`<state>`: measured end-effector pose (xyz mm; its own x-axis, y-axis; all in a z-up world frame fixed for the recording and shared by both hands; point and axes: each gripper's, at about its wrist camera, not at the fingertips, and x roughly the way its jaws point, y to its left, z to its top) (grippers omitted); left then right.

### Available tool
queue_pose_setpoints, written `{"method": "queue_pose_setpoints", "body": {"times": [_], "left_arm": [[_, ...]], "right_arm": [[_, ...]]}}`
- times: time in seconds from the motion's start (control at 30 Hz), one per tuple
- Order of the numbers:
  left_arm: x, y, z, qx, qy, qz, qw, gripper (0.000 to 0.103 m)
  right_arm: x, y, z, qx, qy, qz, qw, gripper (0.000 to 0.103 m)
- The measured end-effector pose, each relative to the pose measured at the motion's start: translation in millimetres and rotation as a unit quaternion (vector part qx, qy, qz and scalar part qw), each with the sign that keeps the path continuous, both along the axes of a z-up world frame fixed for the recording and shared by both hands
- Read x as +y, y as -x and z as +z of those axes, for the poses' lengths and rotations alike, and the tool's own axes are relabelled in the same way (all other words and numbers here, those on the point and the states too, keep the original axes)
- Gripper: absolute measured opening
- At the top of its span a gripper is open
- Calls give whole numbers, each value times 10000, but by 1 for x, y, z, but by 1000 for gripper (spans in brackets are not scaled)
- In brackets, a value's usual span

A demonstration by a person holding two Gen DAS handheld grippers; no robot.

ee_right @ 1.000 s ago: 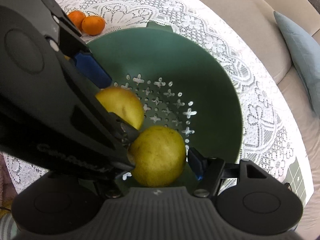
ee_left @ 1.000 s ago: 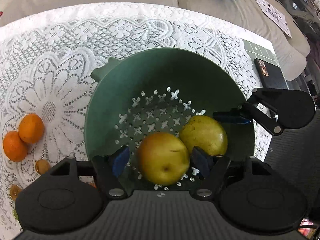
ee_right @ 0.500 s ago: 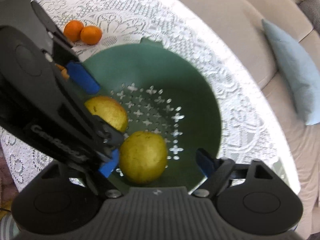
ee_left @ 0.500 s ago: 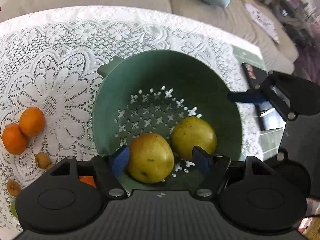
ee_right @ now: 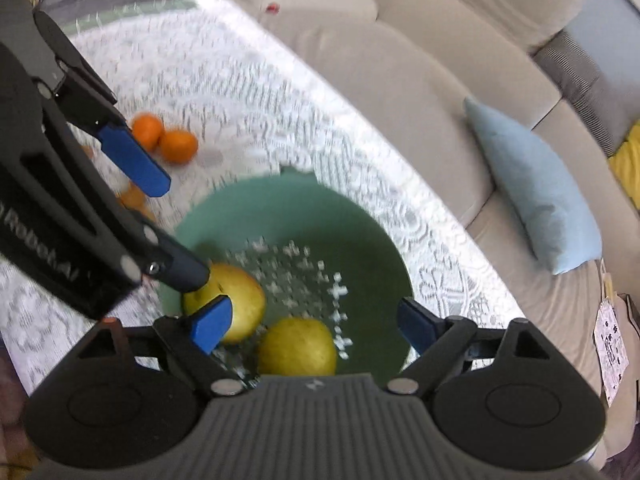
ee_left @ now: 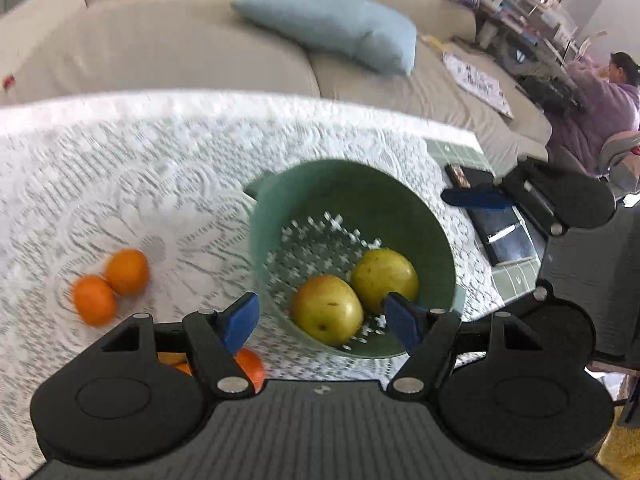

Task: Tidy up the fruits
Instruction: 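Withdraw both grippers from the colander back toward the fruit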

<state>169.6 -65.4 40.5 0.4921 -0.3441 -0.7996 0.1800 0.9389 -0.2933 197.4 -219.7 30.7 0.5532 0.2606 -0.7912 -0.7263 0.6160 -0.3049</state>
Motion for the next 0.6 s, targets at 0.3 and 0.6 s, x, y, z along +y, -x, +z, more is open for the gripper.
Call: {"method": "queue_pose_setpoints", "body": {"times": [0.3,0.6], "left_arm": [[38,45,8,-906,-579,356,9936,84],[91,76,-8,-1243,-409,725,9887,84]], "right_arm": [[29,39,-8,101,-1163,-48,9932,86],[50,55,-31,202,-2419,-866,9662,86]]}}
